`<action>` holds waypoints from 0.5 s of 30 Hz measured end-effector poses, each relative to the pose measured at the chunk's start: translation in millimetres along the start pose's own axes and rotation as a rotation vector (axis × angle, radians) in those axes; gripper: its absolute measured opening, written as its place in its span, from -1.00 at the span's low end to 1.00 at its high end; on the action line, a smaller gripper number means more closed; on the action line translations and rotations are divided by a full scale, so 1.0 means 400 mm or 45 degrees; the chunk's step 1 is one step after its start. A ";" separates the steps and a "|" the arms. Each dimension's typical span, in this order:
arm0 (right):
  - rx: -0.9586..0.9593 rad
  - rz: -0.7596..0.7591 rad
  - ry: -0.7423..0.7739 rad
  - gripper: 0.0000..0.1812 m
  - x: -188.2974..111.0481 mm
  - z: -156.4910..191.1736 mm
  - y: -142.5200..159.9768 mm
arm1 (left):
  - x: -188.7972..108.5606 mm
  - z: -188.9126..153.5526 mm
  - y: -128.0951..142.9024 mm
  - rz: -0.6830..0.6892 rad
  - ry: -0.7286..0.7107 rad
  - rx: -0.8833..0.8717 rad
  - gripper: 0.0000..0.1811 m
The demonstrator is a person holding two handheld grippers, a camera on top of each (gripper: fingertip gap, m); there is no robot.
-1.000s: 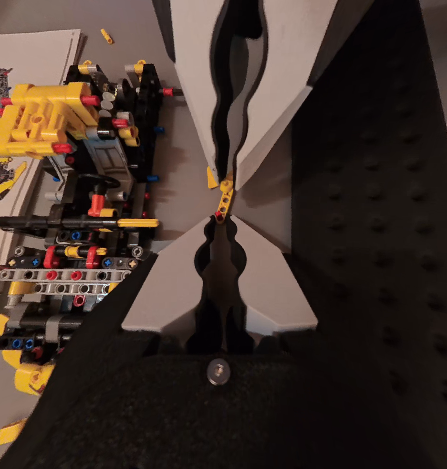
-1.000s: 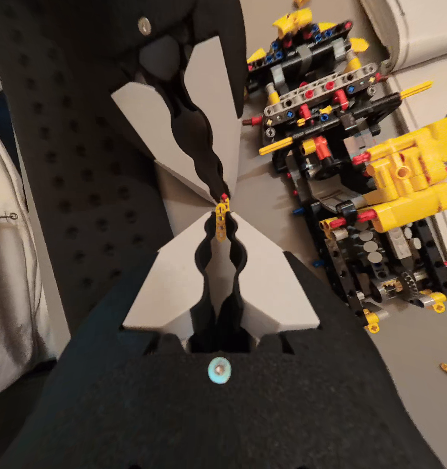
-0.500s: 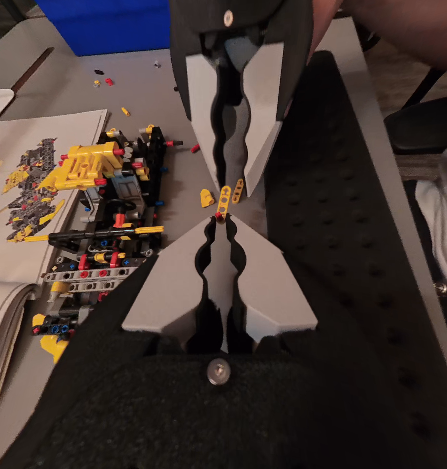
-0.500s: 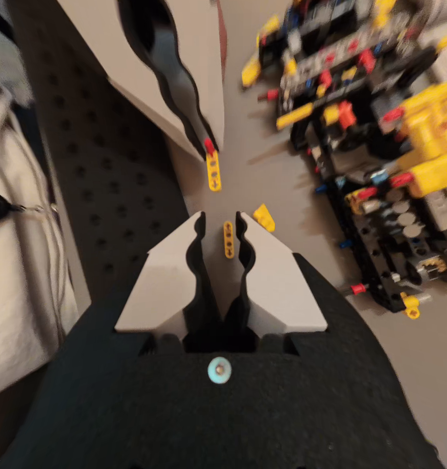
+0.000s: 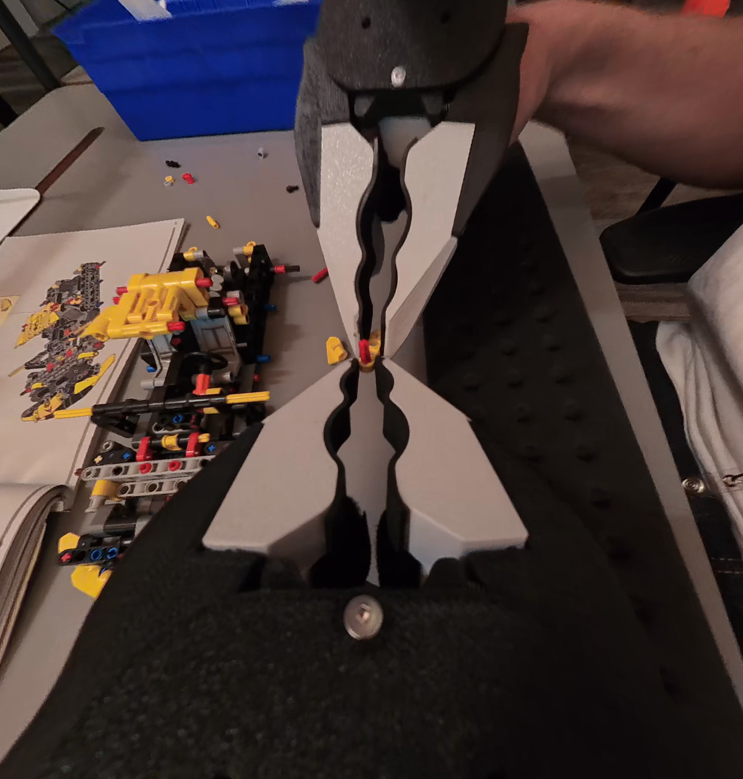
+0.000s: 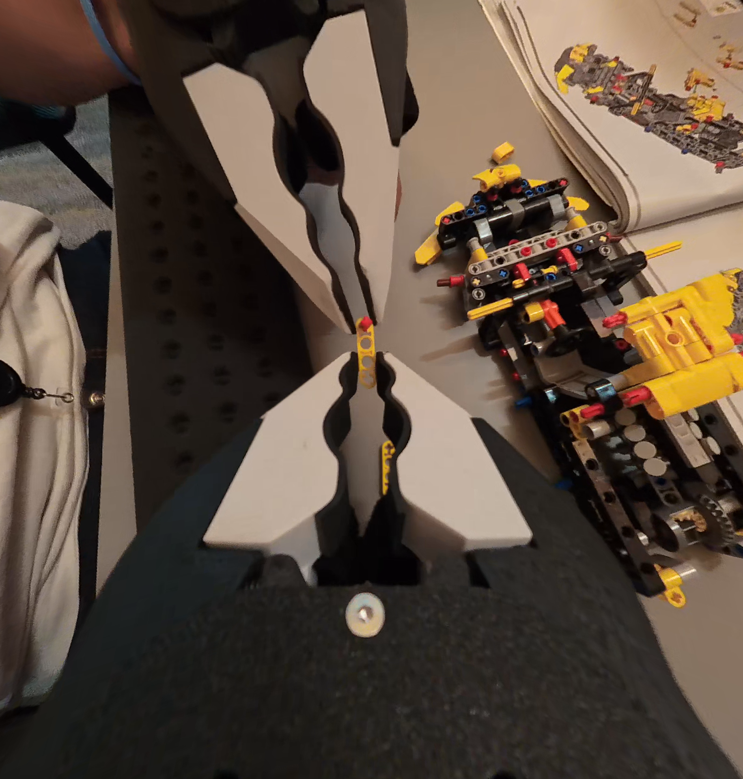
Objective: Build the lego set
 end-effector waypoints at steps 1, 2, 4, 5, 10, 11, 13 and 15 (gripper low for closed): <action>0.002 -0.026 -0.018 -0.92 0.001 0.002 0.001 | -0.004 0.001 -0.005 -0.024 0.014 -0.022 -0.92; 0.015 -0.059 -0.034 -0.92 0.002 0.001 0.001 | -0.008 0.003 -0.009 -0.045 0.019 -0.043 -0.92; 0.077 -0.162 -0.063 -0.93 -0.002 -0.008 0.000 | -0.016 0.012 -0.015 -0.095 0.009 -0.088 -0.92; 0.118 -0.241 -0.091 -0.93 -0.007 -0.011 -0.001 | -0.023 0.018 -0.021 -0.137 0.010 -0.124 -0.92; 0.221 -0.619 -0.262 -0.93 -0.028 -0.003 -0.015 | -0.052 0.034 -0.047 -0.348 0.151 -0.359 -0.89; 0.229 -0.652 -0.280 -0.93 -0.028 -0.002 -0.018 | -0.055 0.034 -0.049 -0.371 0.161 -0.370 -0.88; 0.235 -0.689 -0.305 -0.93 -0.027 0.000 -0.022 | -0.057 0.033 -0.052 -0.397 0.178 -0.383 -0.89; 0.238 -0.700 -0.320 -0.93 -0.027 0.002 -0.026 | -0.054 0.029 -0.053 -0.406 0.190 -0.391 -0.90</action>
Point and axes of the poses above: each gripper's, where its closed fingertips meet, x out along the fingers, y out of its underside, z = x × y across the jaws, the point moved 9 cm from there along -x, back along the fingers, and after that the axes turned 6 degrees about -y, right-handed, at the moved point
